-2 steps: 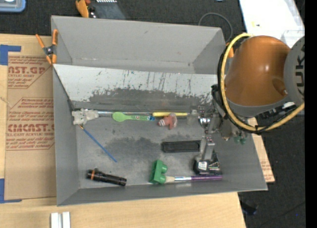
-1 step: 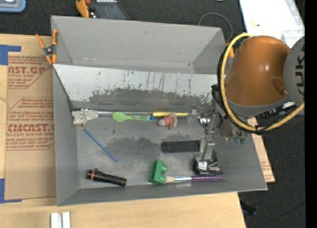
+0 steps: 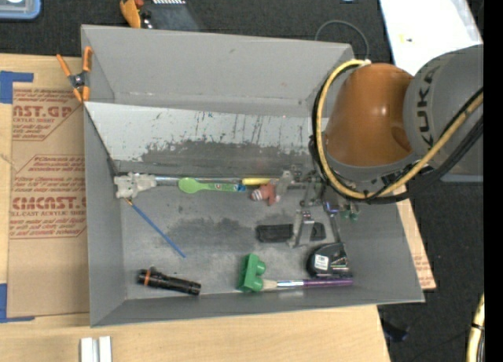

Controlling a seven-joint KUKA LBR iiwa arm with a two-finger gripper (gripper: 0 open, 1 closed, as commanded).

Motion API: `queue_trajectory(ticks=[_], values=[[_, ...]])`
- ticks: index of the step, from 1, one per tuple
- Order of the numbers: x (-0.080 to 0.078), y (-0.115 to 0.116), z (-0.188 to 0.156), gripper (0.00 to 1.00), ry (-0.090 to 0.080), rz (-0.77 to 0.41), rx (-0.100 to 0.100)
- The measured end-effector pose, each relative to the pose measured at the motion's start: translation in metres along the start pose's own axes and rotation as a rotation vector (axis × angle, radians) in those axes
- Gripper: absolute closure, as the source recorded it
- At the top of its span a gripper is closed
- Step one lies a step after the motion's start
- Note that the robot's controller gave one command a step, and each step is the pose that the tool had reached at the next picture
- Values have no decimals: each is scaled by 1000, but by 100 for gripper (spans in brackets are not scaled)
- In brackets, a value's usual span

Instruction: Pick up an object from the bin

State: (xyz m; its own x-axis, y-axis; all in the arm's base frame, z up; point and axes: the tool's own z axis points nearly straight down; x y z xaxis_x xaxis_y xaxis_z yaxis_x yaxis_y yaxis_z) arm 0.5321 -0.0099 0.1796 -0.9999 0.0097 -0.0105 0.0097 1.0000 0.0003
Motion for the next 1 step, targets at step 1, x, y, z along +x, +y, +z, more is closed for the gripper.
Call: queue_trajectory(ticks=[1], values=[[-6, 16, 22, 0, 7, 29, 0]])
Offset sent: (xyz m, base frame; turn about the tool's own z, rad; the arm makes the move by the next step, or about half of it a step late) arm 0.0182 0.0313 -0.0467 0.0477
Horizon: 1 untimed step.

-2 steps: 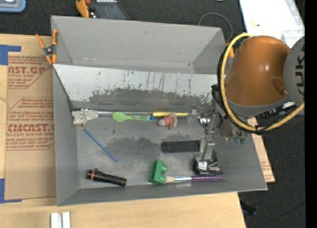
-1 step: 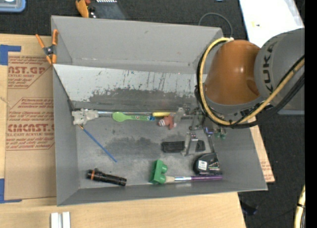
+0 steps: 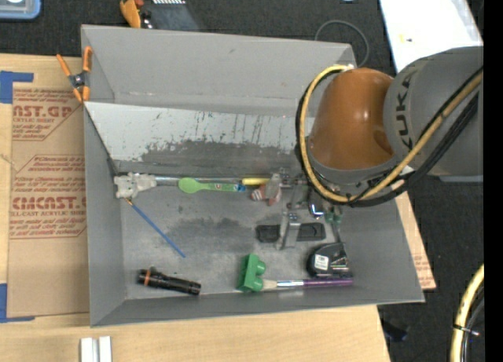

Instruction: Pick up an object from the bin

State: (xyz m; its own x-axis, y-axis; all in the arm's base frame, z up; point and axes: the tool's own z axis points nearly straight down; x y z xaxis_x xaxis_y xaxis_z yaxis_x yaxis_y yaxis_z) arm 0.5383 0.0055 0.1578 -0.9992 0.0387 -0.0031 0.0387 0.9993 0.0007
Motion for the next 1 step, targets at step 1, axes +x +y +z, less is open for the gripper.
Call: queue_trajectory(ticks=[1], values=[[-10, 12, 15, 0, -5, 13, -1]])
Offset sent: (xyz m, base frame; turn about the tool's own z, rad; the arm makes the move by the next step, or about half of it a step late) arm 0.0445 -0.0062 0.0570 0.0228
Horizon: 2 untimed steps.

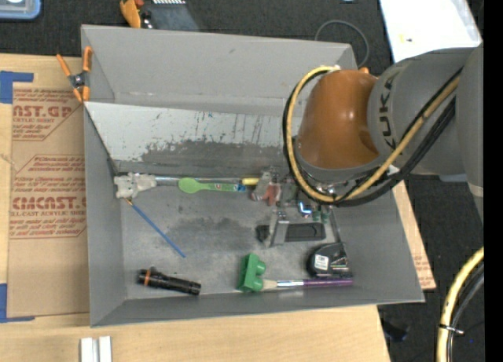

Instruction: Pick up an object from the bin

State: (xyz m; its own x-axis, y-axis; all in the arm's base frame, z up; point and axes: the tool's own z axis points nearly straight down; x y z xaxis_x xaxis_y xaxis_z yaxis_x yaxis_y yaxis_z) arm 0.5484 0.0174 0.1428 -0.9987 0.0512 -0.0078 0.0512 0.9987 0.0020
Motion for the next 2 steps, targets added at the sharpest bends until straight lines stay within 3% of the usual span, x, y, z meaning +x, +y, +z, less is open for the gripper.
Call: queue_trajectory(ticks=[1, 2], values=[[-12, -5, -20, 0, 9, 2, 0], [-8, -11, 14, 0, -5, -130, 0]])
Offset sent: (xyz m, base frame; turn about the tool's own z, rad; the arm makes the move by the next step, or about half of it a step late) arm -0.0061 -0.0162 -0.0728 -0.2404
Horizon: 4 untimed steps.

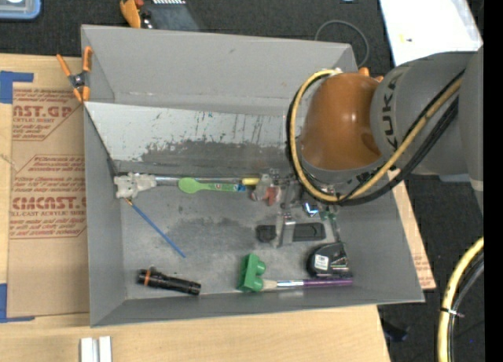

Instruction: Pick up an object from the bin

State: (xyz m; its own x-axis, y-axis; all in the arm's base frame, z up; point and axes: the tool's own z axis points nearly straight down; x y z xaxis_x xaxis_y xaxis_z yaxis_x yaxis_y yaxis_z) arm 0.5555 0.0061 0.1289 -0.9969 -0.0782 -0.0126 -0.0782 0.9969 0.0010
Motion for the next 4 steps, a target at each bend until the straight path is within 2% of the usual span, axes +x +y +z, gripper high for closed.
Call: queue_trajectory(ticks=[1, 2, 3, 4], values=[[-5, 21, -28, 0, 9, -10, -1], [3, -36, 6, 0, 0, -172, 0], [7, -79, 41, 0, 7, -227, 0], [4, -21, 59, 100, 4, -233, -1]])
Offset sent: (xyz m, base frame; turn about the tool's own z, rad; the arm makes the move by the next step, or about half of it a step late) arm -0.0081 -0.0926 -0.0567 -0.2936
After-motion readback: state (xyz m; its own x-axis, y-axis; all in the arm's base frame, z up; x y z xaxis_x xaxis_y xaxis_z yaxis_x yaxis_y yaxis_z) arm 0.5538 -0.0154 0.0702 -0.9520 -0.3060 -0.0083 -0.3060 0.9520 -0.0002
